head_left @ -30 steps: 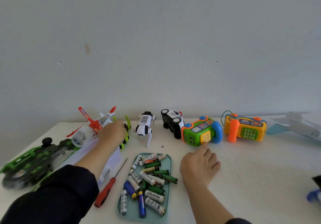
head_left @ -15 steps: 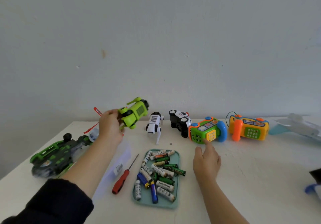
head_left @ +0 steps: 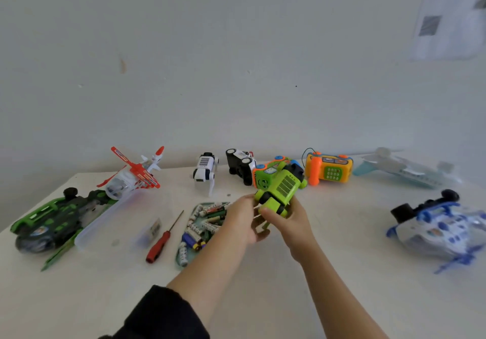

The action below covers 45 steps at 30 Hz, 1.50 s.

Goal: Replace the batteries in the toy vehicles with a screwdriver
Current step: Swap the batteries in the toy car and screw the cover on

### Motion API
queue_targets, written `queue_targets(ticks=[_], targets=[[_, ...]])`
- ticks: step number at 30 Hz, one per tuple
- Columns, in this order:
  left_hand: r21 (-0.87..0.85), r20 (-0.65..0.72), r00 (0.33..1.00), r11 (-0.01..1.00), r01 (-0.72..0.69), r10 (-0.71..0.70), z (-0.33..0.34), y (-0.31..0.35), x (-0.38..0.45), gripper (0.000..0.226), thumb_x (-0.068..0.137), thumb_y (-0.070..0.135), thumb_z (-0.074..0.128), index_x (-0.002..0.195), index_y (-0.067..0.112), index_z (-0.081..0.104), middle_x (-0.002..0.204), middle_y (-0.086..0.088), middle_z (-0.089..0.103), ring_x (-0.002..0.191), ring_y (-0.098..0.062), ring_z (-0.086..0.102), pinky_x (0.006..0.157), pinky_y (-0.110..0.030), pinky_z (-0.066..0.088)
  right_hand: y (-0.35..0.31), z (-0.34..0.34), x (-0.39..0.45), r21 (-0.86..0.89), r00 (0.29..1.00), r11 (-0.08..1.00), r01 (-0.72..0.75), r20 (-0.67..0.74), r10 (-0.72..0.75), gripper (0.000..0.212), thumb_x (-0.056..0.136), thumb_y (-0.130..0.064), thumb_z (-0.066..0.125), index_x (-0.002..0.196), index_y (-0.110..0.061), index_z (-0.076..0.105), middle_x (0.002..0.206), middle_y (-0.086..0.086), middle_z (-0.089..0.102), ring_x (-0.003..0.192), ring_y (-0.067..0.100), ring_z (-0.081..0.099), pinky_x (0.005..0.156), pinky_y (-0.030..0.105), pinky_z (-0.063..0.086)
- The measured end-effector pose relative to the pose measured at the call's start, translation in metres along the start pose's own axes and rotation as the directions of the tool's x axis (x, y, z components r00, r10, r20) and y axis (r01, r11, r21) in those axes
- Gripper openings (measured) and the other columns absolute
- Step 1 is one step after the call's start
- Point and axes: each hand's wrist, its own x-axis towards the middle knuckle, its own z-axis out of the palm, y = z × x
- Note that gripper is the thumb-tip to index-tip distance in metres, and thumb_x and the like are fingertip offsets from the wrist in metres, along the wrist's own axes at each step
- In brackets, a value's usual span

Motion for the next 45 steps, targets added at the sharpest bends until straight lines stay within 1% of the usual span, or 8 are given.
queue_targets(ticks=[4, 6, 9, 16, 25, 30, 35, 45], targets=[[0.416, -0.085, 0.951, 0.878, -0.237, 0.297, -0.007, 0.003, 0.001, 0.008, 0.092, 0.022, 0.053, 0.089, 0.02, 0.059, 0.081, 0.0, 0.052, 0.078, -0.02, 0.051, 0.063, -0.027, 0.036, 0.012, -0.017, -0.006, -0.155, 0.986, 0.987, 0.041, -0.154, -0.065, 0.045, 0.068, -0.005, 0.08, 0.105, -0.02, 0.058, 0.09, -0.009, 0.074, 0.082, 0.007, 0.069, 0.073, 0.024, 0.053], [0.583, 0.102, 0.85, 0.661, -0.473, 0.517, -0.007, 0.007, 0.006, 0.007, 0.092, 0.026, 0.057, 0.095, 0.022, 0.061, 0.088, 0.006, 0.058, 0.087, -0.015, 0.055, 0.075, -0.029, 0.043, 0.02, -0.025, -0.009, -0.335, 0.981, 0.94, 0.055, -0.159, -0.114, 0.05, 0.064, -0.012, 0.082, 0.106, -0.025, 0.058, 0.088, -0.013, 0.073, 0.08, 0.003, 0.068, 0.076, 0.026, 0.053], [0.718, 0.339, 0.806, 0.42, -0.555, 0.485, 0.006, 0.007, 0.01, 0.031, 0.084, 0.035, 0.068, 0.106, 0.014, 0.064, 0.103, 0.004, 0.067, 0.096, -0.012, 0.062, 0.089, -0.031, 0.049, 0.028, -0.031, -0.012, -0.512, 0.978, 0.851, 0.118, -0.091, -0.19, 0.063, 0.058, -0.023, 0.083, 0.116, -0.025, 0.058, 0.08, -0.018, 0.068, 0.073, -0.004, 0.063, 0.066, 0.011, 0.046], [0.842, 0.31, 0.811, 0.252, -0.477, 0.497, 0.028, 0.004, 0.02, 0.023, 0.078, 0.035, 0.07, 0.084, 0.014, 0.061, 0.076, 0.003, 0.06, 0.076, -0.015, 0.058, 0.067, -0.027, 0.046, 0.027, -0.035, -0.009, -0.598, 0.986, 0.799, 0.055, -0.096, -0.139, 0.067, 0.062, -0.03, 0.081, 0.123, -0.024, 0.055, 0.08, -0.017, 0.065, 0.073, 0.002, 0.062, 0.062, 0.013, 0.047], [0.87, 0.338, 0.902, 0.276, -0.408, 0.269, 0.023, 0.027, 0.025, 0.016, 0.078, 0.027, 0.07, 0.082, 0.014, 0.06, 0.088, -0.01, 0.067, 0.072, -0.021, 0.065, 0.066, -0.032, 0.058, 0.028, -0.034, -0.01, -0.613, 0.993, 0.788, 0.055, -0.051, -0.11, 0.066, 0.062, -0.028, 0.078, 0.124, -0.03, 0.053, 0.074, -0.008, 0.066, 0.069, 0.01, 0.062, 0.063, 0.023, 0.051], [0.864, 0.304, 0.845, 0.246, -0.439, 0.441, 0.026, 0.014, 0.027, 0.031, 0.072, 0.033, 0.073, 0.087, 0.007, 0.063, 0.085, -0.008, 0.068, 0.079, -0.022, 0.067, 0.073, -0.041, 0.058, 0.028, -0.038, -0.007, -0.572, 0.993, 0.82, 0.007, -0.092, -0.073, 0.054, 0.062, -0.026, 0.079, 0.113, -0.025, 0.061, 0.076, -0.012, 0.067, 0.071, 0.003, 0.064, 0.063, 0.016, 0.05], [0.862, 0.288, 0.919, 0.346, -0.371, 0.269, 0.016, 0.027, 0.021, 0.018, 0.074, 0.023, 0.07, 0.085, 0.011, 0.062, 0.081, -0.009, 0.066, 0.069, -0.023, 0.066, 0.064, -0.033, 0.06, 0.028, -0.033, -0.012, -0.614, 0.998, 0.789, 0.019, -0.03, -0.047, 0.051, 0.062, -0.031, 0.078, 0.11, -0.028, 0.06, 0.078, -0.008, 0.067, 0.071, 0.009, 0.063, 0.065, 0.023, 0.052], [0.842, 0.288, 0.916, 0.381, -0.381, 0.28, 0.006, 0.022, 0.021, 0.018, 0.072, 0.019, 0.07, 0.085, 0.011, 0.062, 0.082, -0.01, 0.065, 0.067, -0.021, 0.064, 0.061, -0.032, 0.059, 0.029, -0.031, -0.011, -0.648, 1.0, 0.762, -0.019, -0.026, 0.003, 0.043, 0.061, -0.031, 0.079, 0.1, -0.023, 0.063, 0.077, -0.006, 0.067, 0.071, 0.011, 0.063, 0.066, 0.024, 0.051]])
